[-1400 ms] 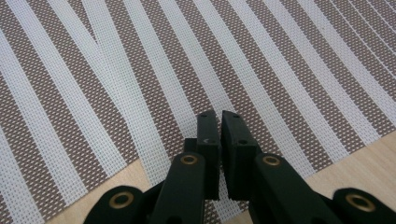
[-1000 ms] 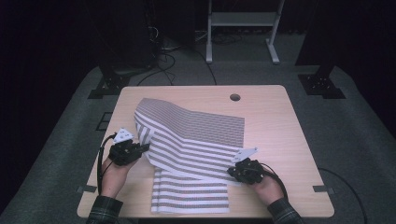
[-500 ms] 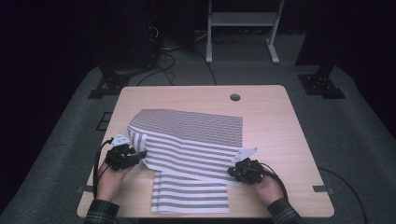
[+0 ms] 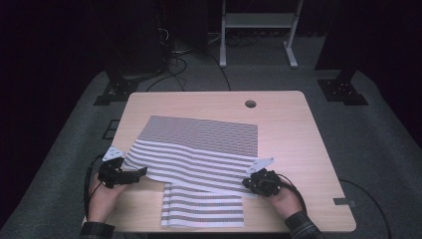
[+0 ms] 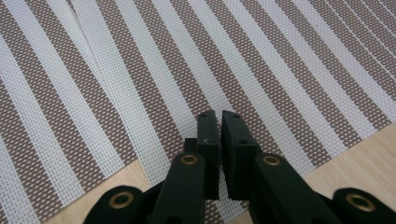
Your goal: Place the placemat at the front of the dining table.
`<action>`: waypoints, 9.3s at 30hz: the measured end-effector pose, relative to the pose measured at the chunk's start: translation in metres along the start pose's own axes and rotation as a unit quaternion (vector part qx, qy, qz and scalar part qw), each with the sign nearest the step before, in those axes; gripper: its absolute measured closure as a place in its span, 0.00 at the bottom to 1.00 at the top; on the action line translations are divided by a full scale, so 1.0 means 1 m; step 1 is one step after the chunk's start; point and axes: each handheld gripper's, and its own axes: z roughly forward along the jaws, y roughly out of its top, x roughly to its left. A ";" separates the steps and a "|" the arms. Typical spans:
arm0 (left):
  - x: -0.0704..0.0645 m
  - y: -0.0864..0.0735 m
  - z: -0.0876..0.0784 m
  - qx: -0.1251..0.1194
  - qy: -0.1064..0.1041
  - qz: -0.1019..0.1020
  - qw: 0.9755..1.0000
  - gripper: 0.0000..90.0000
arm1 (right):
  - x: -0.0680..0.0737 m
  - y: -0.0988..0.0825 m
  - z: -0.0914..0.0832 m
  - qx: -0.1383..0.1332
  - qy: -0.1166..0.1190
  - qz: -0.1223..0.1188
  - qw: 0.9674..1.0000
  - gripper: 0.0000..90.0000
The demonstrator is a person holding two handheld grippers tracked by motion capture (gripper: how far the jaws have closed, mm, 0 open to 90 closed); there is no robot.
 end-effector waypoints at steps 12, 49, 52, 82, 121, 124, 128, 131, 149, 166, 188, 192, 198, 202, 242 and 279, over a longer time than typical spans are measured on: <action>0.003 -0.003 -0.007 0.014 0.003 0.029 0.999 0.58 | 0.000 0.000 0.000 0.000 -0.002 0.000 1.000 0.95; -0.014 -0.001 0.039 0.100 -0.030 0.083 0.991 0.93 | -0.036 -0.008 -0.005 0.002 -0.051 0.047 0.998 0.95; -0.013 0.002 0.043 0.099 -0.032 0.081 0.991 0.93 | -0.039 -0.007 -0.004 0.002 -0.057 0.048 0.997 0.95; -0.008 0.032 0.078 0.093 -0.038 0.091 0.991 0.93 | -0.082 0.003 0.007 -0.011 -0.093 0.103 0.990 0.96; 0.008 0.077 0.133 0.079 -0.019 0.075 0.994 0.94 | -0.148 0.030 0.030 -0.019 -0.124 0.167 0.978 0.99; 0.010 0.081 0.137 0.080 -0.016 0.077 0.994 0.94 | -0.155 0.033 0.031 -0.015 -0.116 0.173 0.978 0.99; 0.012 0.088 0.144 0.082 -0.010 0.082 0.993 0.94 | -0.161 0.036 0.033 -0.012 -0.119 0.177 0.977 0.99; 0.013 0.092 0.148 0.082 -0.005 0.085 0.993 0.94 | -0.165 0.039 0.035 -0.011 -0.125 0.178 0.976 0.99; 0.017 0.105 0.166 0.070 0.010 0.081 0.994 0.94 | -0.187 0.042 0.043 -0.038 -0.147 0.192 0.969 0.99; 0.019 0.106 0.169 0.063 0.017 0.075 0.995 0.87 | -0.192 0.047 0.046 -0.022 -0.162 0.188 0.968 0.94; 0.024 0.106 0.136 0.060 -0.035 0.035 0.997 0.09 | -0.176 0.051 0.009 -0.065 -0.147 0.212 0.964 0.13; 0.023 0.102 0.128 0.055 -0.037 0.037 0.997 0.02 | -0.171 0.046 0.006 -0.053 -0.159 0.203 0.965 0.10; 0.017 0.098 0.111 0.041 -0.035 0.047 0.997 0.00 | -0.164 0.035 -0.001 -0.068 -0.140 0.204 0.967 0.10; 0.012 0.096 0.097 0.032 -0.033 0.053 0.998 0.00 | -0.156 0.030 -0.008 -0.077 -0.130 0.194 0.969 0.10; -0.023 0.018 -0.006 -0.043 -0.050 0.062 0.996 0.00 | -0.068 -0.040 -0.075 -0.150 -0.123 0.132 0.972 0.10; -0.025 -0.049 0.011 0.050 -0.034 0.096 0.994 0.00 | -0.061 -0.118 -0.069 -0.065 -0.119 0.128 0.983 0.10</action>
